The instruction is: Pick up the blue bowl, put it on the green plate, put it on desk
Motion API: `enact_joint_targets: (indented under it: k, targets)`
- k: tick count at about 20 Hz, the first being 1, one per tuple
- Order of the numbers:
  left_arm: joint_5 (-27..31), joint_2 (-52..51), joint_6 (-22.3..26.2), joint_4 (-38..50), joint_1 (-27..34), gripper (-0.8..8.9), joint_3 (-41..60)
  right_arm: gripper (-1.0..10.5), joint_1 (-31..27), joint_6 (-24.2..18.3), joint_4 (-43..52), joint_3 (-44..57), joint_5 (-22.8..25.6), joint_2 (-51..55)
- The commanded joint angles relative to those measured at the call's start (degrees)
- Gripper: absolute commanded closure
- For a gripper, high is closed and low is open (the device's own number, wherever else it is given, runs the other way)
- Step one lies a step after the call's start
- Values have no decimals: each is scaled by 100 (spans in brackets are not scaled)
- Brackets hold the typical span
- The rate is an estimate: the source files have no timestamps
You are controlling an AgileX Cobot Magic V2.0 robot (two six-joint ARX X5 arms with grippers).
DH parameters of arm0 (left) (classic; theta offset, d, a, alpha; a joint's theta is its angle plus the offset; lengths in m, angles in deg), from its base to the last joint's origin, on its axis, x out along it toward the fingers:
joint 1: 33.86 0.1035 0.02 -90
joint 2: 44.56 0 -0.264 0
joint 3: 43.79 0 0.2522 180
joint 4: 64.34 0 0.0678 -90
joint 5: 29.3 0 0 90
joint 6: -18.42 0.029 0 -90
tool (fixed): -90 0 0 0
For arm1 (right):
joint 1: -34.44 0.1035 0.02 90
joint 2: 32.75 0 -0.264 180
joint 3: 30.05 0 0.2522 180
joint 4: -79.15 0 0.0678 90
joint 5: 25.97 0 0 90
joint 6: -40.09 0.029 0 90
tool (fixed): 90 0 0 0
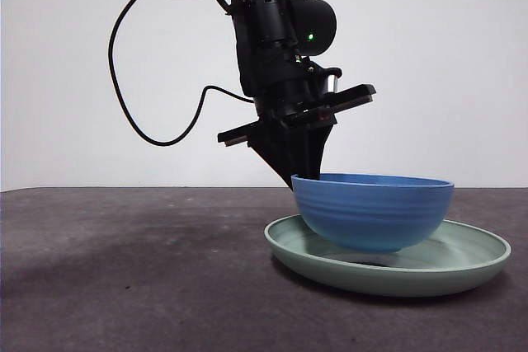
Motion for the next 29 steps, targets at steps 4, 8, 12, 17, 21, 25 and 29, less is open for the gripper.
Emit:
enact_joint_targets:
  k: [4, 8, 12, 17, 21, 25, 29]
  targets:
    - [-4, 146, 201, 142, -37, 795, -186, 367, -7, -98, 188, -96, 22, -13]
    - [2, 177, 140, 260, -98, 795, -186, 367, -7, -98, 273, -96, 22, -13]
    - [0, 190, 105, 195, -96, 794, -186, 367, -7, -94, 398, -96, 20, -13]
    - [0, 190, 120, 153, -98, 502, -186, 367, -7, -90, 396, -96, 17, -13]
    - [2, 190, 118, 15, -66, 428, -448, 367, -7, -72, 396, -96, 17, -13]
    - [306, 188, 291, -1156, 98, 258, -1423, 367, -7, -72, 396, -96, 17, -13]
    - [308, -175, 448, -2033, 302, 259, -2033, 367, -7, -70, 398, -96, 17, -13]
